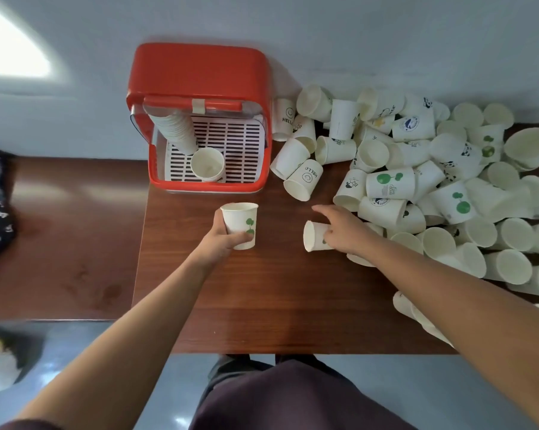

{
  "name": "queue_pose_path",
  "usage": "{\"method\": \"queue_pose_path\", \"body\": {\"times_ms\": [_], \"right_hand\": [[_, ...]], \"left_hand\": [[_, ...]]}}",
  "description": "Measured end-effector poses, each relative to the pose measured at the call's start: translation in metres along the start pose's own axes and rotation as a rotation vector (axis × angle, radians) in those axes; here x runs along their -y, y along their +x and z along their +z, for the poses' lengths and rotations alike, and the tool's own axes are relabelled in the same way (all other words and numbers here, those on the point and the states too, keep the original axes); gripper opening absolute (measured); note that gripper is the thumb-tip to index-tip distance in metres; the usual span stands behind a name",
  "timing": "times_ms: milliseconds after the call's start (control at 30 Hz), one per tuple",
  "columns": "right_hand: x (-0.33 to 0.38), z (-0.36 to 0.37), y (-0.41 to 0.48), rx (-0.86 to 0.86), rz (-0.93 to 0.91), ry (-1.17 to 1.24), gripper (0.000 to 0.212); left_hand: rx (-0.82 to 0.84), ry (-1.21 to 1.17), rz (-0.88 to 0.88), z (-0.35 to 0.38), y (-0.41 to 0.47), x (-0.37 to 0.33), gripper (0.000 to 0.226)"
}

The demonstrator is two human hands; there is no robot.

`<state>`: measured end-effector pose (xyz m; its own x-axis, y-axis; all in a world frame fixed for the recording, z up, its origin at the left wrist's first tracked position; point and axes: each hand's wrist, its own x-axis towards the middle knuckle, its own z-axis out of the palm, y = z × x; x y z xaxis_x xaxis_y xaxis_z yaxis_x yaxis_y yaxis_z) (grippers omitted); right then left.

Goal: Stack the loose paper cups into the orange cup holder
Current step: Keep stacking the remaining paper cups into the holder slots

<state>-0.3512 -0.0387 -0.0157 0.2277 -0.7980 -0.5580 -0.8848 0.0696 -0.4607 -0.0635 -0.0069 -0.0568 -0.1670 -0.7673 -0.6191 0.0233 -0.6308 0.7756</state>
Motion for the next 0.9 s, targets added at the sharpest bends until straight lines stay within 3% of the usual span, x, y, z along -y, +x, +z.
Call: {"method": "queue_pose_path", "body": {"times_ms": [67, 133, 233, 300, 367, 467, 600, 700, 900], "right_hand": [[0.005, 0.000, -0.005, 0.176, -0.035, -0.172, 0.087], [0.008, 0.012, -0.008, 0.246, -0.075, -0.344, 0.101], [0.015, 0.033, -0.007, 0.146, -0.079, -0.494, 0.088], [0.024, 0.040, -0.004, 0.067, -0.108, -0.524, 0.074], [0.035, 0.040, -0.001, 0.043, -0.102, -0.369, 0.073], [0.059, 0.027, 0.004, -0.001, -0.052, -0.001, 0.079], [0.096, -0.007, 0.017, -0.174, 0.013, 0.403, 0.066], [0.117, -0.030, 0.031, -0.301, -0.050, 0.519, 0.060], [0.143, -0.047, 0.048, -0.401, -0.101, 0.590, 0.052]], "left_hand": [[0.016, -0.020, 0.002, -0.003, -0.001, 0.000, 0.100], [0.018, -0.041, -0.003, -0.002, -0.002, -0.002, 0.102], [0.023, -0.073, -0.010, 0.000, -0.005, -0.008, 0.098], [0.011, -0.101, 0.001, -0.002, -0.007, -0.013, 0.083], [-0.021, -0.123, 0.033, -0.007, -0.010, -0.023, 0.068], [-0.100, -0.176, 0.100, -0.021, -0.013, -0.044, 0.072], [-0.229, -0.183, 0.231, -0.047, -0.012, -0.077, 0.078], [-0.273, -0.117, 0.324, -0.064, -0.008, -0.101, 0.075], [-0.424, 0.082, 0.374, -0.083, 0.011, -0.121, 0.061]]}}
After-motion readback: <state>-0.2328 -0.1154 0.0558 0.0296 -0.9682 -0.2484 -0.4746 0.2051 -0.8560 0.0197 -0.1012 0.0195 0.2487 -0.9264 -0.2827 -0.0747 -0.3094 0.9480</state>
